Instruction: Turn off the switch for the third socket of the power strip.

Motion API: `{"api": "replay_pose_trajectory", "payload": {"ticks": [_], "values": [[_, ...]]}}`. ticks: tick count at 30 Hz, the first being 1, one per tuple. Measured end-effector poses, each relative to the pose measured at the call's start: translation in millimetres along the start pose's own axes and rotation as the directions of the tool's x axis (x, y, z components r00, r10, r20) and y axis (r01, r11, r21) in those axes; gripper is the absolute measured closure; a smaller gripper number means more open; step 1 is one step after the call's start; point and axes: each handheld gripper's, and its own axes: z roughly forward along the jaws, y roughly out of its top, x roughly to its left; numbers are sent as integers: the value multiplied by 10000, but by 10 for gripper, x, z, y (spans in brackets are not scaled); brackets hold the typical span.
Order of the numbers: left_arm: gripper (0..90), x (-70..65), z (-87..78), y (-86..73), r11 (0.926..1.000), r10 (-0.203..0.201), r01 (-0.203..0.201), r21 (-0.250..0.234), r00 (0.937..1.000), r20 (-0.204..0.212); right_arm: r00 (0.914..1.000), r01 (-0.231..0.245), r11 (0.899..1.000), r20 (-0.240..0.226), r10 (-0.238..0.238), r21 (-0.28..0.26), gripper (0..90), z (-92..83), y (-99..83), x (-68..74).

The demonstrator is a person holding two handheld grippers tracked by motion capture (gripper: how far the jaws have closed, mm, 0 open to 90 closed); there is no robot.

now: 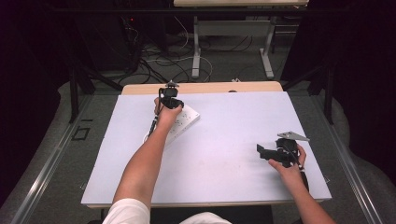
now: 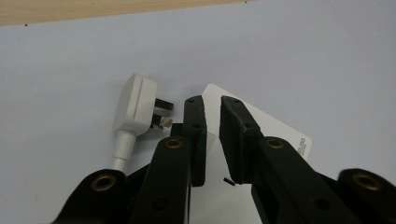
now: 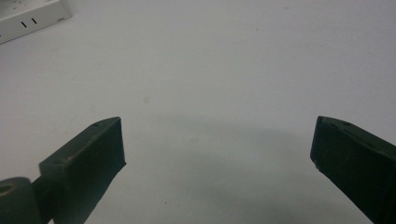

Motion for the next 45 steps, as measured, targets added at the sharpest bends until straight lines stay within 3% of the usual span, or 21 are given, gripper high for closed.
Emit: {"api": "replay_pose_trajectory", "payload": {"ticks": [5, 22, 45], "values": [[828, 15, 29, -8, 9999, -166, 165, 33, 9998, 88, 10000, 33, 10000, 8, -33, 21, 24, 3, -2, -2], [873, 29, 132, -39, 9994, -168, 164, 289, 9997, 158, 10000, -5, 10000, 16, 5, 32, 26, -2, -4, -7], [895, 29, 133, -50, 9995, 214, -214, 242, 9998, -23, 10000, 21, 10000, -6, -21, 29, 26, -4, -5, -5]]}}
